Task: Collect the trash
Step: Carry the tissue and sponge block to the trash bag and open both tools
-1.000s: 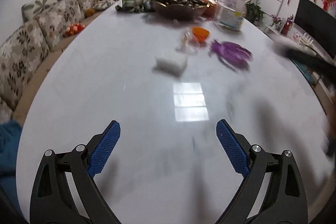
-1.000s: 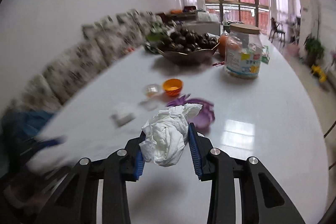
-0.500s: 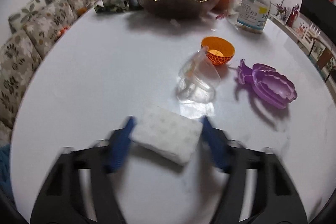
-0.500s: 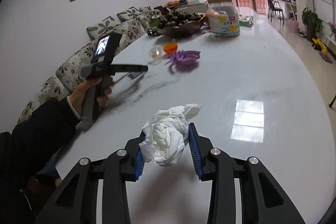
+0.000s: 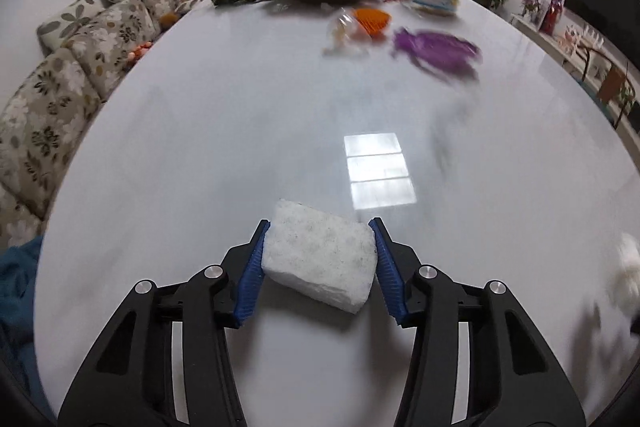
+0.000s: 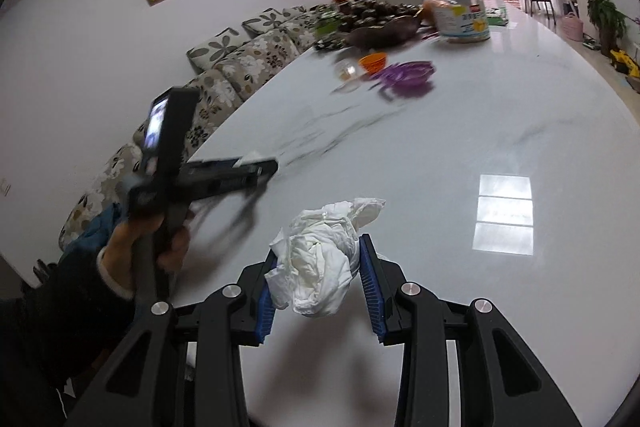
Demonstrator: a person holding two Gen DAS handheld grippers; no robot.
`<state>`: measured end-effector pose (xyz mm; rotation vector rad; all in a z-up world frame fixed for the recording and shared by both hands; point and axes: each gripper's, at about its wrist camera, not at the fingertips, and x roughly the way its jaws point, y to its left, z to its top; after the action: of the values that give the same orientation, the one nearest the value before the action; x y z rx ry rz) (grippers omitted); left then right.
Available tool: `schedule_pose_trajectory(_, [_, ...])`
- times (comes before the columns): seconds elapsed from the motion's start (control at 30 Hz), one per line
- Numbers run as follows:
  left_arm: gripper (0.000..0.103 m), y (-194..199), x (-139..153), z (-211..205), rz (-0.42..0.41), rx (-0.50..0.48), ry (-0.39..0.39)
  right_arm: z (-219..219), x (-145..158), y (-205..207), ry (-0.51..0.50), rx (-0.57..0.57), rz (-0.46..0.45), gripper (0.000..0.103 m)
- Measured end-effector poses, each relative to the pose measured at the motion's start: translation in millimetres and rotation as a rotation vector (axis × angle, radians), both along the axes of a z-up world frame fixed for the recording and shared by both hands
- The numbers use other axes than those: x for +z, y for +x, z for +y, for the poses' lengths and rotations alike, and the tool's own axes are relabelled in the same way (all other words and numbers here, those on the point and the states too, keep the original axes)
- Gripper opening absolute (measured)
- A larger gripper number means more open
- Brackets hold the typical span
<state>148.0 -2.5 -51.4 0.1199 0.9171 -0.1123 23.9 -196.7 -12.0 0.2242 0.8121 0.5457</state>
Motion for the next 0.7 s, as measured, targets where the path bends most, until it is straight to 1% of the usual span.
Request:
schedule_pose_trajectory(0.07, [0.048,-41.2,0.0,-1.8,-0.009,0.007,0.033,9.9,-4.5,-21.2,0.006,0.024,0.013,0.037])
schedule_pose_trajectory(0.1, [0.048,-60.3,-0.1,-1.6,-0.010,0.008,0.037,12.9,-6.5,-28.8,0.008,0.030,0.016,0.037])
schedule_pose_trajectory(0.17, [0.048,-104.8,0.0,0.2,-0.014,0.017,0.035,20.6,-12.6,-49.5,0.021,0.047,0.033,0.037])
schedule_pose_trajectory(0.23, [0.048,-137.4,0.0,1.0,-0.021,0.018,0.031,26.3,-16.7,-69.1,0.034,0.061,0.048,0.037])
schedule_pose_trajectory(0.3, [0.048,-170.3,0.5,3.5,-0.019,0.019,0.008,33.2,-20.2,-93.5,0.035,0.082,0.051,0.037])
schedule_pose_trajectory(0.4, [0.049,-202.6,2.0,5.0,-0.018,0.012,-0.009,40.9,-22.6,-126.5,0.018,0.130,0.042,0.037])
schedule_pose_trajectory(0.53, [0.049,-236.5,3.4,3.7,-0.029,-0.005,0.015,43.4,-25.2,-158.2,-0.009,0.187,0.039,0.037])
schedule_pose_trajectory(0.63, [0.049,-249.6,-3.2,-1.0,-0.007,-0.026,0.020,42.2,-34.9,-171.6,-0.020,0.215,0.076,0.037])
schedule_pose_trajectory(0.7, [0.050,-252.5,-10.8,-4.7,0.013,-0.038,0.025,43.1,-47.4,-175.6,-0.044,0.227,0.116,0.037])
